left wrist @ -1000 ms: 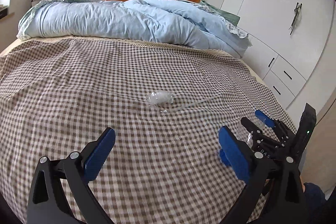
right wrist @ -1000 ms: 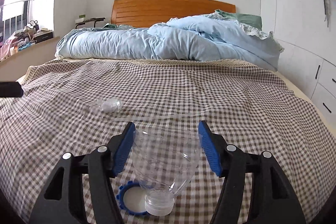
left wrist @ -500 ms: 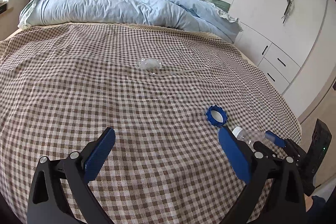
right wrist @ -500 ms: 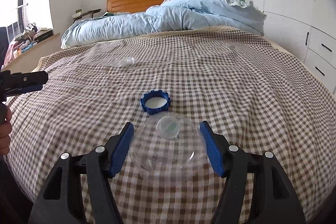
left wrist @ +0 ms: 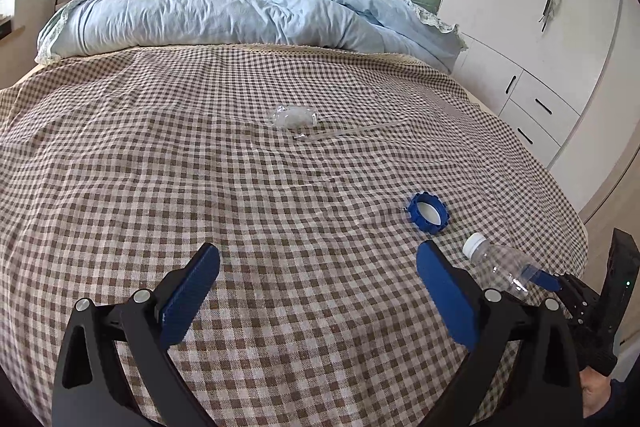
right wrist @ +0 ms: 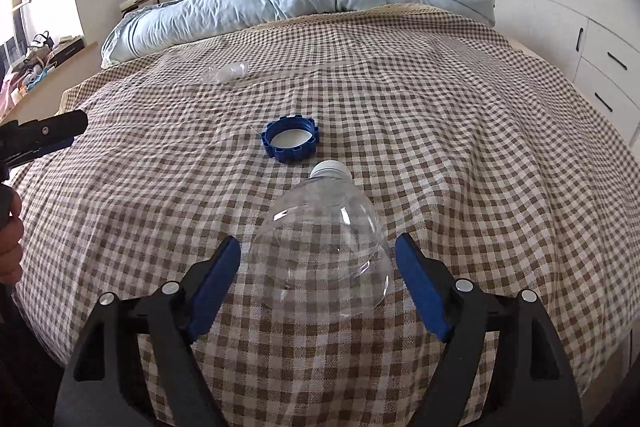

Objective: Collect trash
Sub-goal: 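Grasp the clear plastic scrap with the left gripper while the right holds the bottle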

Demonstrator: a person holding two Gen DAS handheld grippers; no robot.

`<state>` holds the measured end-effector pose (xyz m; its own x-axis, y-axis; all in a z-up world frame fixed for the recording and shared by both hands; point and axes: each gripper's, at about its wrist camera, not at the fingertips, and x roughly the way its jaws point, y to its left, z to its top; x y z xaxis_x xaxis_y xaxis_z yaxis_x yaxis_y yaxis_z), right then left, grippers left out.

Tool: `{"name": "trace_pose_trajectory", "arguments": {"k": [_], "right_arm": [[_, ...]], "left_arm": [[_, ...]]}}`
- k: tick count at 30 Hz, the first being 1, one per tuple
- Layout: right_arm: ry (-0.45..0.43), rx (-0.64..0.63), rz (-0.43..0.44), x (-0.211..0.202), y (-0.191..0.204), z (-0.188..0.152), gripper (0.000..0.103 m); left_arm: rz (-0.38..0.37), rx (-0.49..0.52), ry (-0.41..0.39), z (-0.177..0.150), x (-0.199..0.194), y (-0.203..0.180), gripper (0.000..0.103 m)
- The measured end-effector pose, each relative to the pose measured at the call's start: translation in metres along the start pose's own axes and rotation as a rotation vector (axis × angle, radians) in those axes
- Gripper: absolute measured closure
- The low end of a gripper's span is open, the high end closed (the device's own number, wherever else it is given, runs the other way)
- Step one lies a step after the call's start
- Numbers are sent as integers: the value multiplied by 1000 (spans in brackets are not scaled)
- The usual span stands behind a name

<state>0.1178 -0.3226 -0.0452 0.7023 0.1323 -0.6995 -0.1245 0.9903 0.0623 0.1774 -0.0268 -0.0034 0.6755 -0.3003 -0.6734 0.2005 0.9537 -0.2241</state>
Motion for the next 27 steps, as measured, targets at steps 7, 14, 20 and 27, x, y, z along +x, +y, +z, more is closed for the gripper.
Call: {"name": "trace_pose_trajectory", "arguments": {"k": [7,14,20,27], "right_arm": [[-85,51,39,-17,-18,8,43],[-119,82,111,-24,-44,15,43],[-136,136,160,-21,-63,5,43],[-157,172,185,-24,-70,2,43]], "left_arm": [[44,121,47,58,68,11,8],[32,-177,70,132,149,41,9],[100,-365,198,150,216,56,28],[13,-343,171,141,218,31,83]]}}
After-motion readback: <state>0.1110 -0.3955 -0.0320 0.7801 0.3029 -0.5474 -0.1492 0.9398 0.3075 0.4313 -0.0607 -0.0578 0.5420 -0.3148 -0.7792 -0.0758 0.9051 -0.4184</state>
